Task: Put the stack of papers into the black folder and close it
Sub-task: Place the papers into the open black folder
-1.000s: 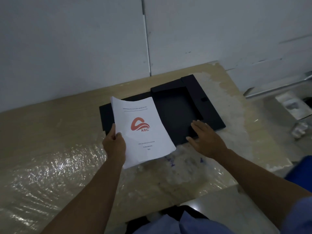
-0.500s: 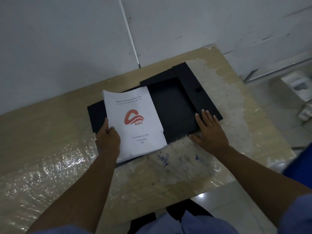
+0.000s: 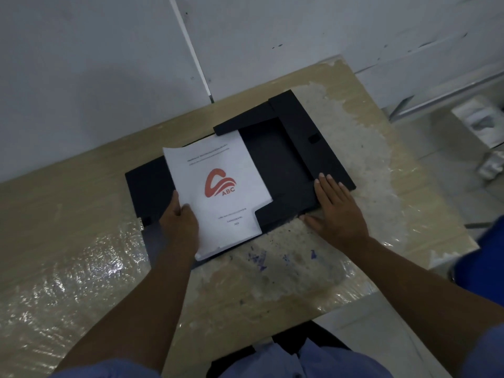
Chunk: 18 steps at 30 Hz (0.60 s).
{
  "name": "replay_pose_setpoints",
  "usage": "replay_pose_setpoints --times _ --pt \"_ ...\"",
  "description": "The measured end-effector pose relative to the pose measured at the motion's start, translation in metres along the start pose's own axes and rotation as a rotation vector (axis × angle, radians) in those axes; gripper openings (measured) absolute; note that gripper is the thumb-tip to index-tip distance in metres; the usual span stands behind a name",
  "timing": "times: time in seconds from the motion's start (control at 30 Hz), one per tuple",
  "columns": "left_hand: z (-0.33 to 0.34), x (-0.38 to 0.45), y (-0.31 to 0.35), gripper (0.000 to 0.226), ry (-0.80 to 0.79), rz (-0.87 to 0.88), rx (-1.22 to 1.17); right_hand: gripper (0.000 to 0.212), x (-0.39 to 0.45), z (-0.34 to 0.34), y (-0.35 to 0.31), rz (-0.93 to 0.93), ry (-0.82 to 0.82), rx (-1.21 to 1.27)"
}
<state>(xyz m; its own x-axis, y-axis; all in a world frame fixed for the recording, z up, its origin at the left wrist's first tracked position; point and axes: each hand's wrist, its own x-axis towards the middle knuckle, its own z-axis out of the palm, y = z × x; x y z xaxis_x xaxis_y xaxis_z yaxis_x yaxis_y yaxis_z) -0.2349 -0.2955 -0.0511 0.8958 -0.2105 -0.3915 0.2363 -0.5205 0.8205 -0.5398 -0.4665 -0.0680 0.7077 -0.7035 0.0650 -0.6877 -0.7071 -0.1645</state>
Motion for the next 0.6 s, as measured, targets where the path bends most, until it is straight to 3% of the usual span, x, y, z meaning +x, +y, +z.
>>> replay_pose_setpoints --times 0.17,0.6 --pt "0.044 -0.016 0.013 0.049 0.006 -0.027 -0.11 0.088 -0.001 -0.001 0.0 -0.001 0.029 0.017" --pt "0.132 -0.042 0.047 0.049 -0.059 -0.041 -0.046 0.079 -0.001 -0.002 0.012 -0.018 0.057 0.087"
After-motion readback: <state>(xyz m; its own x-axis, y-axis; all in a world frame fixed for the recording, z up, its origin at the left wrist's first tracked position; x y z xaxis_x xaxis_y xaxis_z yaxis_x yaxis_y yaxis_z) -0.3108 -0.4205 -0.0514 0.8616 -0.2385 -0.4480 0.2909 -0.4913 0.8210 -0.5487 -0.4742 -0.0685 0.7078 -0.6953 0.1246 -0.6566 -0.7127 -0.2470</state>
